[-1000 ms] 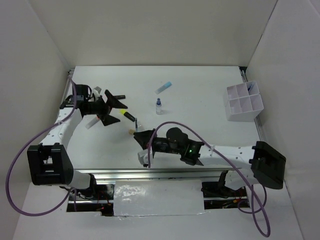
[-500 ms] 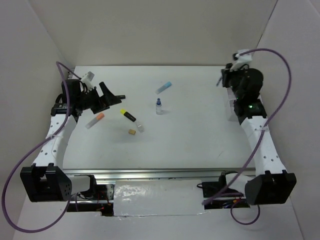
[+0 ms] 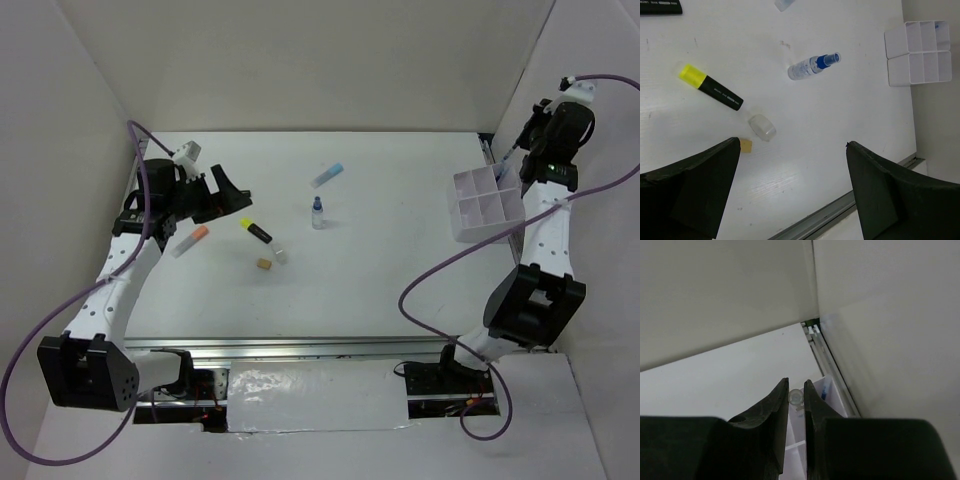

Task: Sort the stationery into containers
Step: Place the stationery into the container

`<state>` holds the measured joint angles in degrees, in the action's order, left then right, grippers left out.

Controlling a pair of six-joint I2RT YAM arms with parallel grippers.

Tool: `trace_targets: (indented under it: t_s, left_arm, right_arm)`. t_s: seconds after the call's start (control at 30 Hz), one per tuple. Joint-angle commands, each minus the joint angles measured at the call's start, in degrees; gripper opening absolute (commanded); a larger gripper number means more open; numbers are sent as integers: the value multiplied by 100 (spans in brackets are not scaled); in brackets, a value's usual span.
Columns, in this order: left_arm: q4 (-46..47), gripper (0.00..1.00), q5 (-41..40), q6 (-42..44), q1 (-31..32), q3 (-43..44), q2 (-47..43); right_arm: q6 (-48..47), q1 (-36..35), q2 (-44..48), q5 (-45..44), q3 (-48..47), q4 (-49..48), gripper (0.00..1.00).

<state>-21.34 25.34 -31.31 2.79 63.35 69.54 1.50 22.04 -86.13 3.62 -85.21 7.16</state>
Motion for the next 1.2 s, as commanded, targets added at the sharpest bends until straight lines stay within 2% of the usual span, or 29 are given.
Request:
trace_targets:
  t_s: [0.0,0.43,0.57,0.7,1.07,1.17]
  left_arm:
    - [306,99,-170,143,20,-42,-46]
    - [464,99,-188,64,29,-183,130]
    - [499,99,-214,37,29,-200,192]
    - [491,99,-240,55,29,-209,236]
    - [596,99,-223,28,29,-385,253]
    - [561,99,-319,142,46,-394,288]
  right_arm:
    - [140,142,-316,-344,-574,-13,0]
    - [176,99,-1169,-818,-1059,189,0]
    - [79,-129,-1301,-1178,-1156,268,0]
    - [8,-279,-1345,-1689,-901,163,5]
    - [228,-121,-1573,-1645,-795,137,4]
    - [281,-121,-1653,-1549,-831,198,9]
